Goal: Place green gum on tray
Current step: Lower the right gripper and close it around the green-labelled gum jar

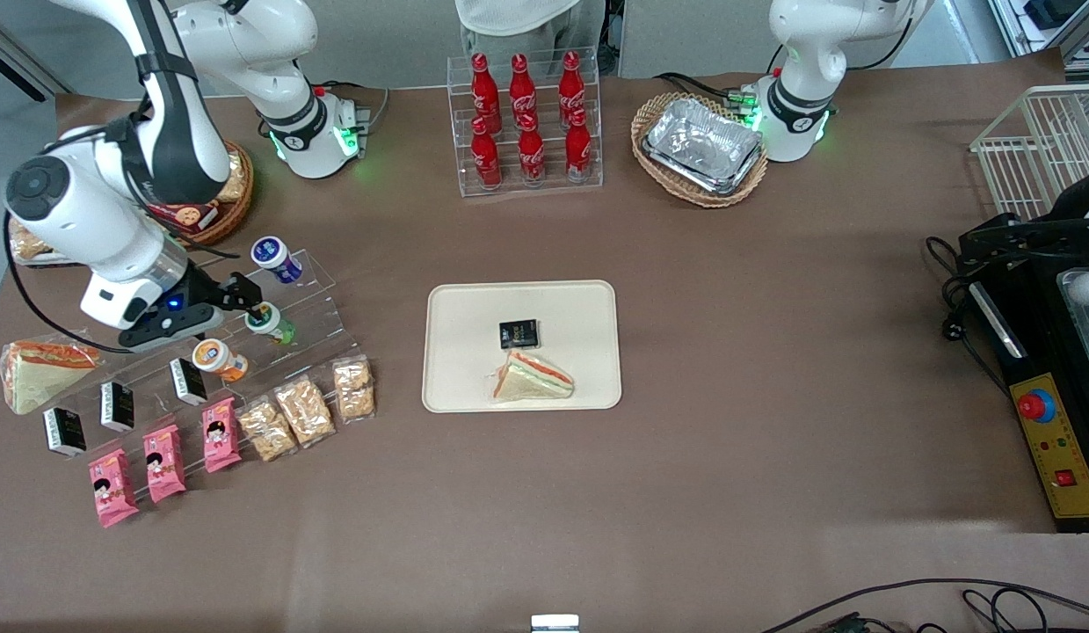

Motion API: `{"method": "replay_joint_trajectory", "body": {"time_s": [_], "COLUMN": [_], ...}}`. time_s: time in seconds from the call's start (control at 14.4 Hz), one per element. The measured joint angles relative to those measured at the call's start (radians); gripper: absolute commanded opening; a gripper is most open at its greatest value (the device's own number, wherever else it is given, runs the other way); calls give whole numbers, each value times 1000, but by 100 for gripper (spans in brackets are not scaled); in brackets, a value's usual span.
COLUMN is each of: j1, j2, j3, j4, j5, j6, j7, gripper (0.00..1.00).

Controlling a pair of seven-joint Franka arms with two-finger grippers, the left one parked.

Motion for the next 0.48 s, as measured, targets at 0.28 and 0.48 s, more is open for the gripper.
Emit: {"method": "replay_joint_trajectory", "body": {"time_s": [0.28,0.48], "j1": [8,19], "j2": [0,1], "j3": [0,0], "j4": [-97,-148], "j5": [0,0], "j6": [119,180], "j7": [-1,-2], "gripper": [100,100]}}
